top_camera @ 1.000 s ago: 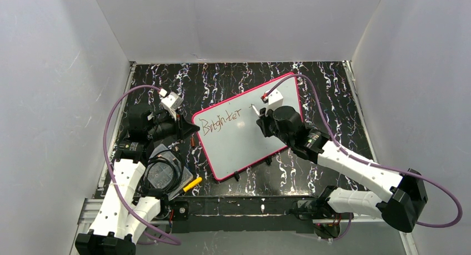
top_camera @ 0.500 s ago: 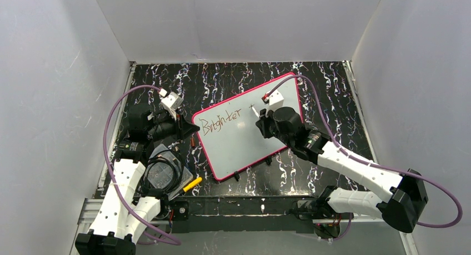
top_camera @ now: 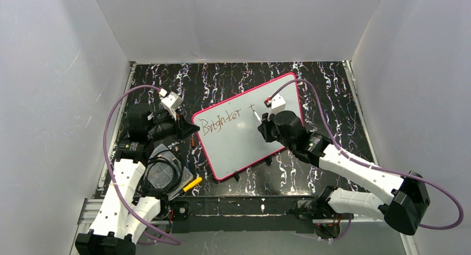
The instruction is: Write a sentence on the whiteboard
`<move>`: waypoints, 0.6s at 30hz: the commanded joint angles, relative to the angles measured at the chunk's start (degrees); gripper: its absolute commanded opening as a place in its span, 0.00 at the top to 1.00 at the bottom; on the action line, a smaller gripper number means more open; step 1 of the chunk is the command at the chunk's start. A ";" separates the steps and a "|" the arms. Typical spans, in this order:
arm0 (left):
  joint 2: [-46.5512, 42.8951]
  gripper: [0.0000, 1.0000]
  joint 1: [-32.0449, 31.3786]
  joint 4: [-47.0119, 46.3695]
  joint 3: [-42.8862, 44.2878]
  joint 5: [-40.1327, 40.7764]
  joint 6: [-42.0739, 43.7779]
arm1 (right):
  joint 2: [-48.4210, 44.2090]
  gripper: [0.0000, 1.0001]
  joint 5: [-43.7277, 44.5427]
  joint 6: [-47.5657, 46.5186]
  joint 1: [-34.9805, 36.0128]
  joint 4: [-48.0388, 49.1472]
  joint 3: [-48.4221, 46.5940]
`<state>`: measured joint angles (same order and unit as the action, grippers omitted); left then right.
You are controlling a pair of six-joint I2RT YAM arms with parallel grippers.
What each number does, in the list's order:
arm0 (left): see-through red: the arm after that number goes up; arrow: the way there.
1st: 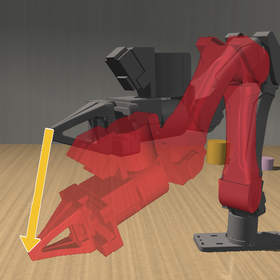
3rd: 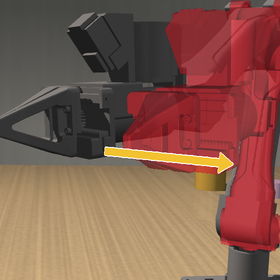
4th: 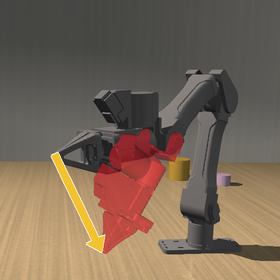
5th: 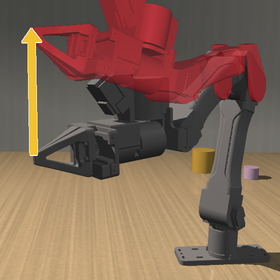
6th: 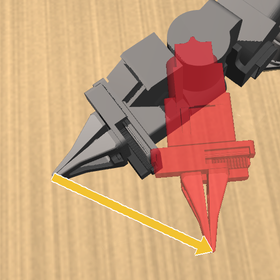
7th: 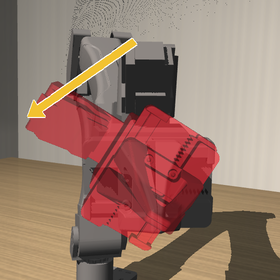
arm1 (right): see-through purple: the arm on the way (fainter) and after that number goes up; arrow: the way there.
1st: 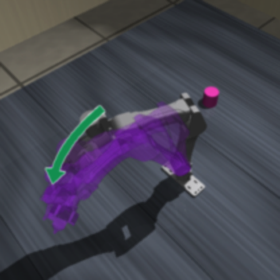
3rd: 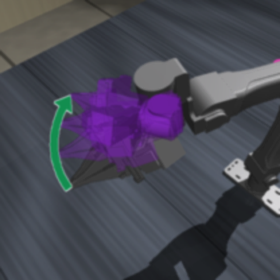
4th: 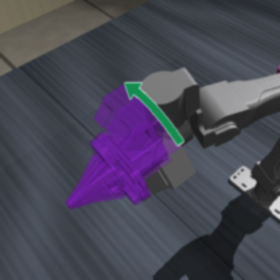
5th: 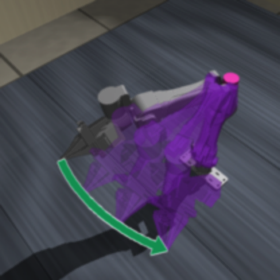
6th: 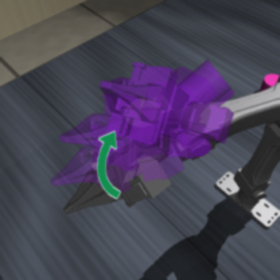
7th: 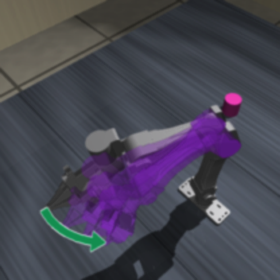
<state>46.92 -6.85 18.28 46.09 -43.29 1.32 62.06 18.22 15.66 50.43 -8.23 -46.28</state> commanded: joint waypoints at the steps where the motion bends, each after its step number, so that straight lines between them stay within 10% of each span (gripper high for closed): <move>1: -0.71 1.00 -0.27 1.84 -0.88 1.45 4.94 | 0.12 0.99 4.04 -0.70 0.02 -1.18 -2.94; 18: -0.42 1.00 -0.27 1.76 -0.83 1.38 5.00 | 2.72 0.99 6.73 -6.38 0.01 2.21 -9.19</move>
<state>46.76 -6.87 18.35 46.09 -43.53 1.32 63.66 22.72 11.46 50.48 -8.78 -52.25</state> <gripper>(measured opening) 0.120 0.164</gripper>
